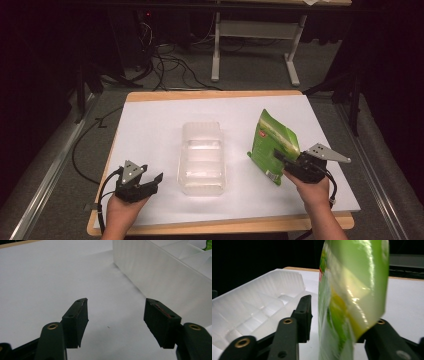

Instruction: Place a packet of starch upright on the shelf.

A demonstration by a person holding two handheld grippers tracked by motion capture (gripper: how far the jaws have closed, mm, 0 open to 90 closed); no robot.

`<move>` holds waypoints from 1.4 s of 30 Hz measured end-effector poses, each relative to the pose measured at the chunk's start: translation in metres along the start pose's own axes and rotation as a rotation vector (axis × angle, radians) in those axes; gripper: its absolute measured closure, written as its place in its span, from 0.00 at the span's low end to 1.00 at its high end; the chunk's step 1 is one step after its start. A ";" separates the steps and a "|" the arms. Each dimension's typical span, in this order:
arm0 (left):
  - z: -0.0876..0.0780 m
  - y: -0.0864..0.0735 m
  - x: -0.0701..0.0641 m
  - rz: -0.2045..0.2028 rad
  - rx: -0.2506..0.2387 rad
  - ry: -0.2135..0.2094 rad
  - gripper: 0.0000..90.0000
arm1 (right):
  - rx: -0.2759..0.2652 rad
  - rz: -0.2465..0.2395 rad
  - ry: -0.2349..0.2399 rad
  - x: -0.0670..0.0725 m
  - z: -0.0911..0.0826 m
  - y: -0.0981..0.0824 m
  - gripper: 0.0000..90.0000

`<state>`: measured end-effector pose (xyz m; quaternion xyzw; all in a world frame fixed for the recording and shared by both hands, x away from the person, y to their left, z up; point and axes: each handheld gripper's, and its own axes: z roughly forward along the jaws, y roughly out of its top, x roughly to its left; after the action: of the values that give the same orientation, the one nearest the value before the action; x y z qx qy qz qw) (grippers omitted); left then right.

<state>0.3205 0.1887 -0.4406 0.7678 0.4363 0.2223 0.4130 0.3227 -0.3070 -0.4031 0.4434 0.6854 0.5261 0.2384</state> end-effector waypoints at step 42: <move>-0.001 0.000 0.002 -0.009 -0.015 0.014 0.41 | -0.070 -0.095 0.022 0.008 -0.016 0.014 0.96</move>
<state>0.3211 0.1912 -0.4399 0.7614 0.4408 0.2290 0.4166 0.3115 -0.3076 -0.3833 0.3961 0.6894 0.5427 0.2709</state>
